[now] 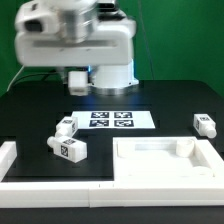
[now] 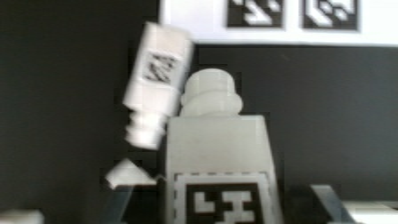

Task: Assemble one leg

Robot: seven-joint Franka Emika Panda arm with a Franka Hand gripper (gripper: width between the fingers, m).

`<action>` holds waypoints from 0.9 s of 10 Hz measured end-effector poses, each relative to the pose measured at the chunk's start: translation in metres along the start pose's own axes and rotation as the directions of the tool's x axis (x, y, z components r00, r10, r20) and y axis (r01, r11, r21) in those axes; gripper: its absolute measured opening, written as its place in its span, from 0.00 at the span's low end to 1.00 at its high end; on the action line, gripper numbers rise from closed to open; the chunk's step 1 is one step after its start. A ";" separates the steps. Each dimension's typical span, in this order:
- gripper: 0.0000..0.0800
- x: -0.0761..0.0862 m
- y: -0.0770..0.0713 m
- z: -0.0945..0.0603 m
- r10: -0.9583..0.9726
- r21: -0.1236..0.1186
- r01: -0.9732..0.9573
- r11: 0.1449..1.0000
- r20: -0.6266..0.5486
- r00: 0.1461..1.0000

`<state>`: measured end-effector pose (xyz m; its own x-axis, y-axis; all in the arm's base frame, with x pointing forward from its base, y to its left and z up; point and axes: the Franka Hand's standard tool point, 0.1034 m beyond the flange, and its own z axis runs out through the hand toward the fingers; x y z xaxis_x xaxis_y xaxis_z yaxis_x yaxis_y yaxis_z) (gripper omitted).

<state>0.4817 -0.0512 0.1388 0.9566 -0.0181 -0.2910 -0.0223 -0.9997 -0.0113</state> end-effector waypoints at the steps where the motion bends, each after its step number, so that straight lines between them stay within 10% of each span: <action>1: 0.35 0.019 -0.028 -0.011 0.033 0.008 -0.033 0.999 -0.090 0.995; 3: 0.36 0.056 -0.059 -0.030 0.046 0.005 -0.047 0.999 -0.312 0.949; 9: 0.36 0.066 -0.055 -0.029 0.032 -0.013 -0.054 0.998 -0.658 0.752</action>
Offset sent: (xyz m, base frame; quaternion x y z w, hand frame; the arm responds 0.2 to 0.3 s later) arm 0.0058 -0.0140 0.0125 -0.0142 0.2019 0.0325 0.9788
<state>0.5548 0.0023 0.1481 0.9100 -0.0567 0.4108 -0.0699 -0.9974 0.0172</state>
